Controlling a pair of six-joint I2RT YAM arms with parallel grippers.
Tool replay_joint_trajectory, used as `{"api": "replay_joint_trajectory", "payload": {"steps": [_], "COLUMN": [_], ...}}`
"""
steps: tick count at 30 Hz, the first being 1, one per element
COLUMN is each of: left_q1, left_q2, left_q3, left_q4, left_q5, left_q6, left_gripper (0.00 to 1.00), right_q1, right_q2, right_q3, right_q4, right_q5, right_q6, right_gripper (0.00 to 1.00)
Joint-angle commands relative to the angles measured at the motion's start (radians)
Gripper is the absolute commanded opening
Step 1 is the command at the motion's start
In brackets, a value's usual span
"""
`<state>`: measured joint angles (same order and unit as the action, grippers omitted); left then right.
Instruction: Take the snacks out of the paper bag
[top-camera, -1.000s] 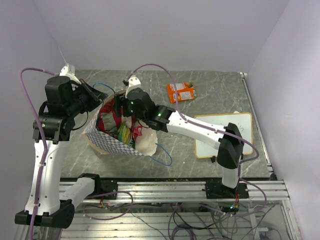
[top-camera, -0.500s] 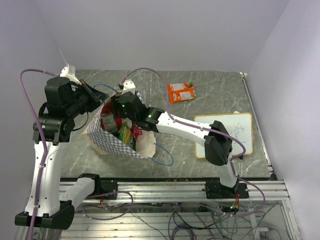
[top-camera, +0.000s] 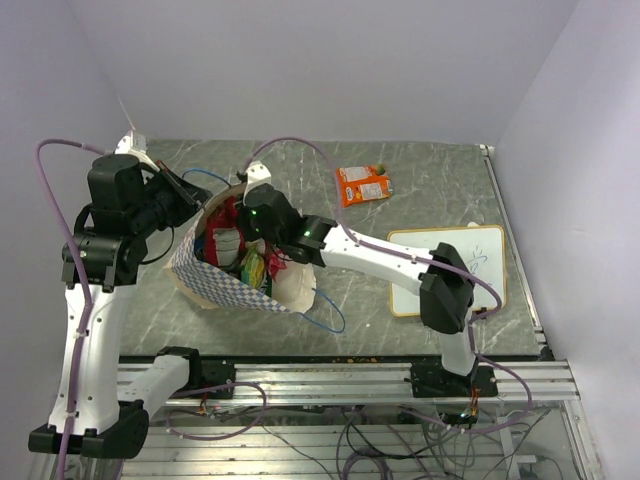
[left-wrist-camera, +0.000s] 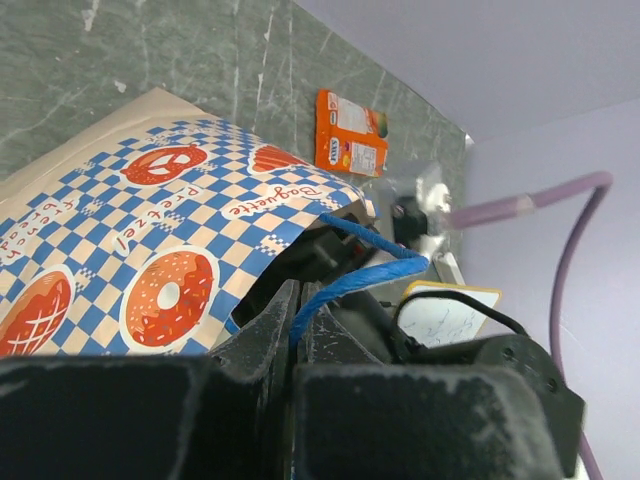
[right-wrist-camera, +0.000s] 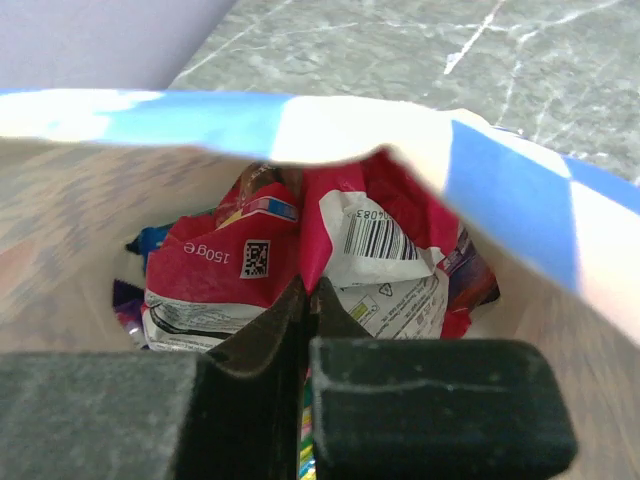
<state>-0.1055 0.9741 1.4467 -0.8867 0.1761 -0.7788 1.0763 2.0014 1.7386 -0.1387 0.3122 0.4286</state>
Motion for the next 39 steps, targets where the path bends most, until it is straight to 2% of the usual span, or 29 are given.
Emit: {"api": "replay_joint_trajectory", "payload": {"steps": [1, 7, 18, 26, 33, 39], "left_q1": [0.000, 0.000, 0.000, 0.000, 0.000, 0.000], "left_q2": [0.003, 0.005, -0.007, 0.008, 0.044, 0.042], "left_q3": [0.050, 0.044, 0.028, 0.025, 0.056, 0.055], "left_q4": [-0.031, -0.026, -0.016, 0.004, 0.004, -0.008], "left_q5": [-0.067, -0.086, -0.098, -0.109, -0.110, -0.130], "left_q6": [-0.010, -0.022, -0.034, -0.031, -0.015, 0.004], "left_gripper": [0.07, 0.07, 0.07, 0.07, 0.07, 0.07], "right_q1": [0.001, -0.001, -0.005, -0.018, -0.019, -0.019], "right_q2": [-0.124, -0.226, -0.437, -0.467, -0.485, -0.540], "right_q3": [-0.020, -0.058, -0.126, -0.139, -0.048, 0.008], "right_q4": [0.056, 0.068, 0.045, -0.005, -0.073, -0.049], "right_q5": [-0.107, -0.186, -0.177, -0.158, -0.194, -0.096], "right_q6": [-0.038, -0.023, -0.037, -0.034, -0.099, -0.171], "right_gripper": [0.00, 0.00, 0.00, 0.00, 0.00, 0.00]}}
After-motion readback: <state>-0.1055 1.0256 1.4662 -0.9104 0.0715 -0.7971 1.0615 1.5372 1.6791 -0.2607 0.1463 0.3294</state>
